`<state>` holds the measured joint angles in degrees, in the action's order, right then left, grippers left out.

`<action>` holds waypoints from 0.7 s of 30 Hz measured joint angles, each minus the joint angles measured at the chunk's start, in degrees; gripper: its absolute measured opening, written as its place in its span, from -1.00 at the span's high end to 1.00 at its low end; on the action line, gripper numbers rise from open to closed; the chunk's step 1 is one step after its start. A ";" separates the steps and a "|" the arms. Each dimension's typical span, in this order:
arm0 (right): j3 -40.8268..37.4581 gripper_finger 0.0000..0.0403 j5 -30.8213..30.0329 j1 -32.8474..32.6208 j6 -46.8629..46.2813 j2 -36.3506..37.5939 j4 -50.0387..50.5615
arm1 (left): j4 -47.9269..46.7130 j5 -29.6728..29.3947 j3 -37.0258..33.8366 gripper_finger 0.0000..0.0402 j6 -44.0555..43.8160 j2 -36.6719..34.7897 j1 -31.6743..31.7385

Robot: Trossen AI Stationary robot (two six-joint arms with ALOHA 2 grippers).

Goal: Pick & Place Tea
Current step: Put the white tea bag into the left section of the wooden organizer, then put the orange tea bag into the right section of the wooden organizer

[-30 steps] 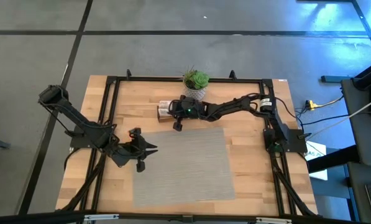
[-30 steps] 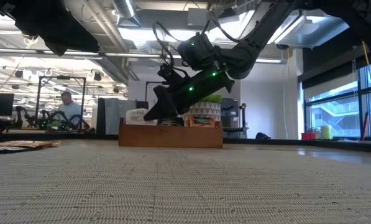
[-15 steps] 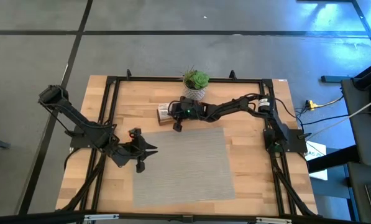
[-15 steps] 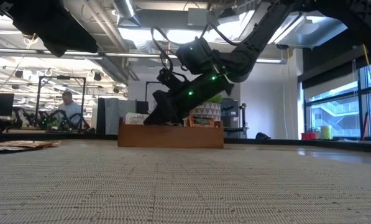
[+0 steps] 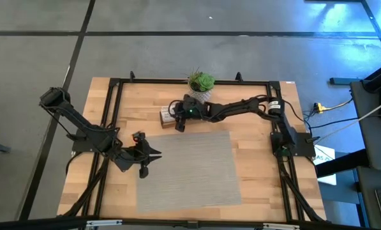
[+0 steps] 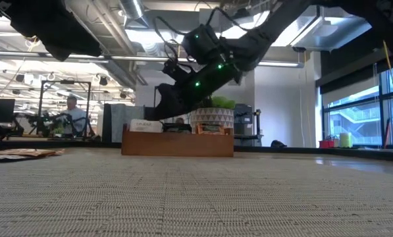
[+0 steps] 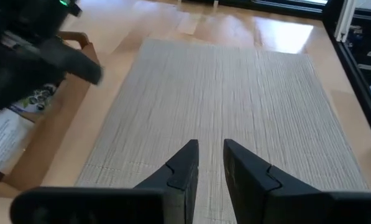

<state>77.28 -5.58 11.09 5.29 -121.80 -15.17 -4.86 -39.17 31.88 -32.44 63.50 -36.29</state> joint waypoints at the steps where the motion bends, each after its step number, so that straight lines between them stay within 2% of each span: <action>1: 0.58 0.09 -1.90 0.00 0.30 0.42 1.82 | -0.11 0.22 0.00 0.64 -0.14 0.00 0.00; 5: 1.38 0.04 -9.35 0.01 0.52 2.55 8.56 | -0.74 0.32 0.00 0.64 -0.95 0.00 0.00; 8: 1.36 0.04 -10.03 -0.37 0.56 4.07 14.38 | -1.98 1.94 0.00 0.64 -1.85 0.00 0.00; 11: 1.36 0.04 -9.80 -1.75 -0.54 5.07 20.92 | -4.18 6.74 0.00 0.64 -4.16 0.00 0.00; 13: 1.27 0.04 -8.35 -2.99 -2.03 5.35 23.71 | -6.90 10.33 0.00 0.64 -7.41 0.00 0.03; 16: 1.27 0.04 -2.95 -5.08 -3.46 5.35 24.36 | -12.83 11.68 0.02 0.64 -16.12 0.00 0.11; 21: 1.27 0.04 4.09 -8.67 -3.56 5.35 20.98 | -24.74 15.77 0.01 0.64 -27.42 0.00 -0.12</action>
<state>78.54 -1.49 2.42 1.73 -116.44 5.81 -29.60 -23.40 31.89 -59.87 63.51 -36.41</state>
